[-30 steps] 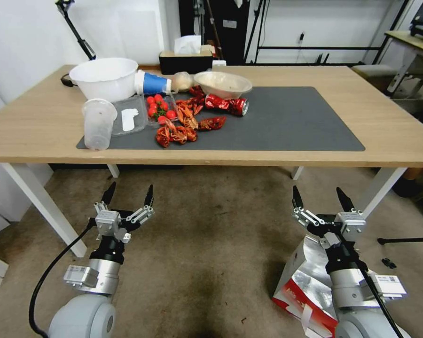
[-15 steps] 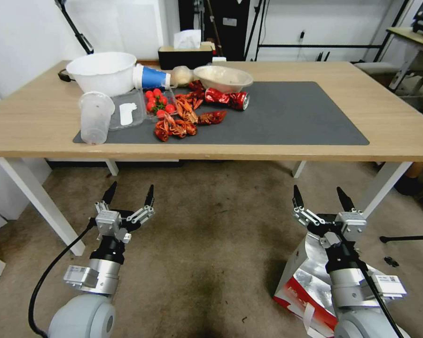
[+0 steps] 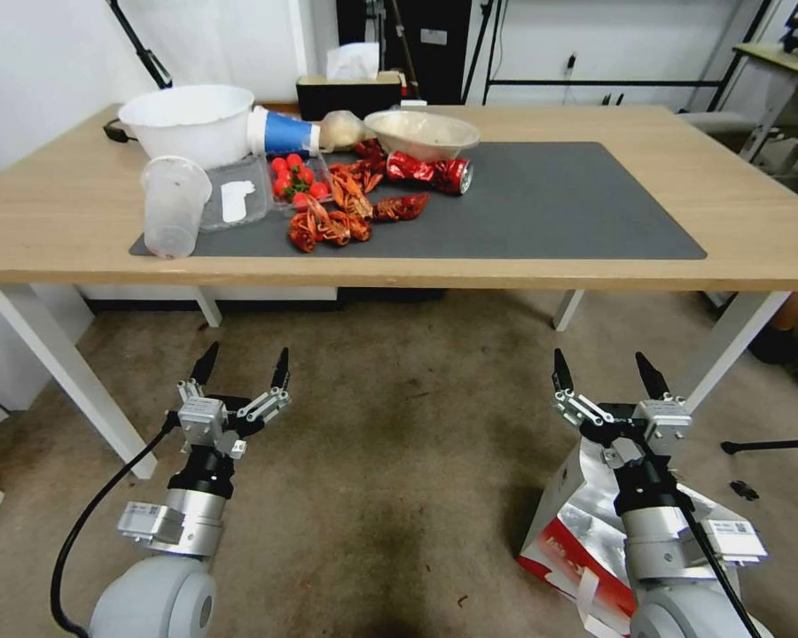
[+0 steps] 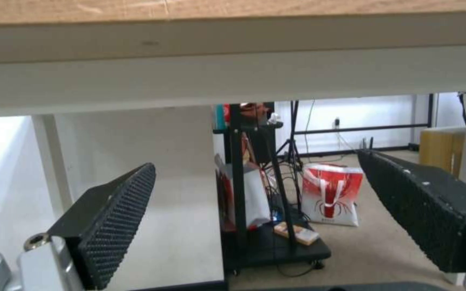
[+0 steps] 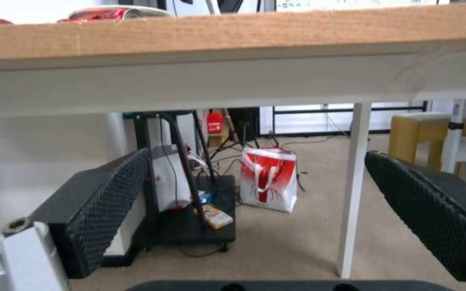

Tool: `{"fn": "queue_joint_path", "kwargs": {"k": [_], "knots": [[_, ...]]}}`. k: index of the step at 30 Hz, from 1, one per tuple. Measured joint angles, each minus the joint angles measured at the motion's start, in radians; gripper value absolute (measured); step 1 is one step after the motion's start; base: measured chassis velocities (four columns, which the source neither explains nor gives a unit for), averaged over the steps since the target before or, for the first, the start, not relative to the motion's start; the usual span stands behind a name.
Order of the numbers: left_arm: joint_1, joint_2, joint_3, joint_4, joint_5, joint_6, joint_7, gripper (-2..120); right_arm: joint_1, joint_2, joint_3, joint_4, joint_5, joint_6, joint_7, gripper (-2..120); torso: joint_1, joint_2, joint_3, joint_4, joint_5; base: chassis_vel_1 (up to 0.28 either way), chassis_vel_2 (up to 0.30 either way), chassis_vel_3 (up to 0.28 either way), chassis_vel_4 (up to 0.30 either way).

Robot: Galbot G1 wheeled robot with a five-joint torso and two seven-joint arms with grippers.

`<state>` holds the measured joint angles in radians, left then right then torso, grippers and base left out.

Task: Pick up the food delivery bag from the floor and place it on the table.

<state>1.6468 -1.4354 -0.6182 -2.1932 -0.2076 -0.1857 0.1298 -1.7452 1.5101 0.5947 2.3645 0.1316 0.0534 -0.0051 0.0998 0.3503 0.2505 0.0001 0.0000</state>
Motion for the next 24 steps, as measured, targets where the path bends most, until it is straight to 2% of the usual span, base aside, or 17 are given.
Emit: {"fn": "queue_joint_path", "kwargs": {"k": [13,24], "knots": [[0.000,-0.003,0.005,0.007,0.001,-0.003,0.004,95,0.002,0.003,0.000,-0.003,-0.003,0.001,0.011,100,-0.017,-0.053,-0.037,0.0000,0.0000,0.000,0.000,0.000,0.000],[-0.001,-0.002,0.005,0.009,0.001,-0.003,0.005,95,0.002,0.005,0.000,-0.007,-0.004,0.005,0.011,100,-0.025,-0.082,-0.057,0.0000,0.0000,0.000,0.000,0.000,0.000]]}}
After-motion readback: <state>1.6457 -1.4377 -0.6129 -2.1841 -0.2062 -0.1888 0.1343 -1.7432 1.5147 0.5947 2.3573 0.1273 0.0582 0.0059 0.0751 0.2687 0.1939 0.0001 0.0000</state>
